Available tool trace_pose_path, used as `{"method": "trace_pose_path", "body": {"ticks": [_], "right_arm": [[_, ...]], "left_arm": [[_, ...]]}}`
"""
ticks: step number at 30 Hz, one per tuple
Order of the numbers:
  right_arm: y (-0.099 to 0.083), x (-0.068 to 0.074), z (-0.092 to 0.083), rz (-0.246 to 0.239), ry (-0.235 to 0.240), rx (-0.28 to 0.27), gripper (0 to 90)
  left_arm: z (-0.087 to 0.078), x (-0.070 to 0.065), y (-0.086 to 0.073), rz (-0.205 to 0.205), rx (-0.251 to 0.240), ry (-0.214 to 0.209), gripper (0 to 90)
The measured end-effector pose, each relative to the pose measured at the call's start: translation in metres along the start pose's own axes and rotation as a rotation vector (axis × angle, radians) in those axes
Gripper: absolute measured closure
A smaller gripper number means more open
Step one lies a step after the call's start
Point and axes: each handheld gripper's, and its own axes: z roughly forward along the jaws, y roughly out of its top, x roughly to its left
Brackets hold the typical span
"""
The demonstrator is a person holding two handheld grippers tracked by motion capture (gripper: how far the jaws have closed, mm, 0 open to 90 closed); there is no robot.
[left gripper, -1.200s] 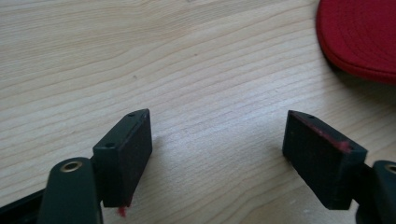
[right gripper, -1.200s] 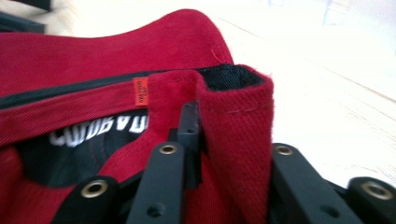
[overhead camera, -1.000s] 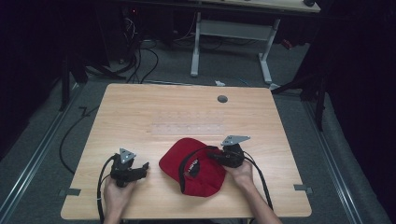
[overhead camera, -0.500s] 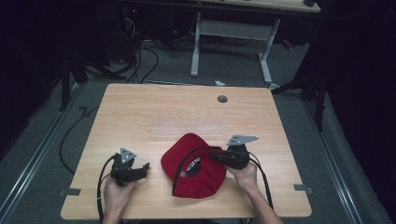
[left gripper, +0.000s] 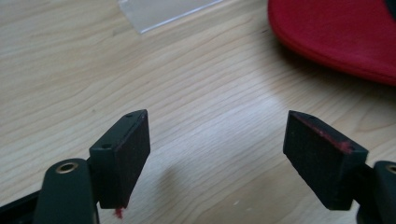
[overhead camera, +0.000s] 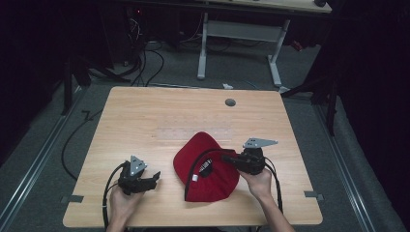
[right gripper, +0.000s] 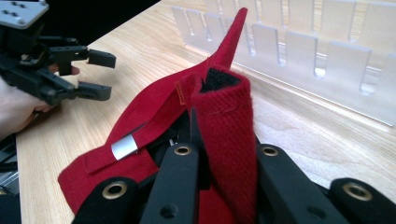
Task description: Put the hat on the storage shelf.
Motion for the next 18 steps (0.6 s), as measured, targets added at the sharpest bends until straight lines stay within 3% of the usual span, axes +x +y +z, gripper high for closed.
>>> {"method": "trace_pose_path", "body": {"ticks": [3, 12, 18], "right_arm": [[0.006, 0.002, -0.005, 0.013, -0.007, -0.007, 84.8], [0.016, 0.005, -0.014, 0.026, -0.009, -0.03, 84.9], [0.025, 0.01, -0.019, 0.022, 0.0, -0.042, 84.9]], "left_arm": [[-0.001, -0.005, 0.002, -0.017, -0.003, -0.029, 22.8], [0.004, -0.021, -0.003, 0.004, 0.024, -0.063, 21.0], [0.012, -0.035, -0.008, 0.049, 0.045, -0.073, 20.8]]}}
